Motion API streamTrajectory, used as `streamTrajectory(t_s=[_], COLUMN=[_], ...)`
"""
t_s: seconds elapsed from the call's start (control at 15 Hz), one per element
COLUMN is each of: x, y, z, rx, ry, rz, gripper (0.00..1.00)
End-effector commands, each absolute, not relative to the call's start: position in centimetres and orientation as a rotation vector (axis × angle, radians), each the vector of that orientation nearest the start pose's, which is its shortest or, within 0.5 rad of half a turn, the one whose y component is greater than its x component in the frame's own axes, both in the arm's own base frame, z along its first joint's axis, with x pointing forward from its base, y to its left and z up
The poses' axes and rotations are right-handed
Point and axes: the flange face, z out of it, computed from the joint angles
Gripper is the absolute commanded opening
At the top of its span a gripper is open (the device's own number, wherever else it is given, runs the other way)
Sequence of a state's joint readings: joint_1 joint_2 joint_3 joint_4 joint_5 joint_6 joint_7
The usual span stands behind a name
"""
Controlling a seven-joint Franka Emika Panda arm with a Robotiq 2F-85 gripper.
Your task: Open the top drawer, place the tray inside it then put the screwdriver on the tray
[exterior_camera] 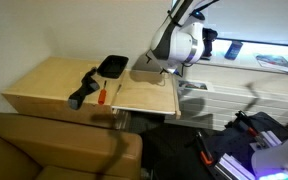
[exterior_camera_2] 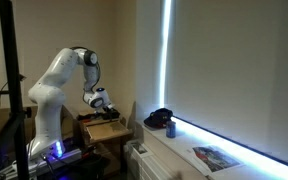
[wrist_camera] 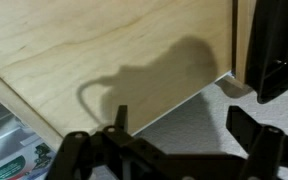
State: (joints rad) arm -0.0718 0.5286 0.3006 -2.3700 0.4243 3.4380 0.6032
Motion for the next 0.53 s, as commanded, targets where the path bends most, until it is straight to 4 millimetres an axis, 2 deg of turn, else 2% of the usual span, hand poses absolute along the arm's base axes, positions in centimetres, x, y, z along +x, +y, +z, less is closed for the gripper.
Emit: streamTrajectory(t_s=[0.0, 0.13, 0.47], x=[52.3, 53.9, 60.1], y=[7.6, 7.8, 11.4], z=[16.9, 13.8, 11.6], rx=[-2.482, -2.481, -2.396], ry=[1.197, 1.206, 1.093], rz=[-0.596, -0.565, -0.495], gripper=[1.0, 1.0, 1.0])
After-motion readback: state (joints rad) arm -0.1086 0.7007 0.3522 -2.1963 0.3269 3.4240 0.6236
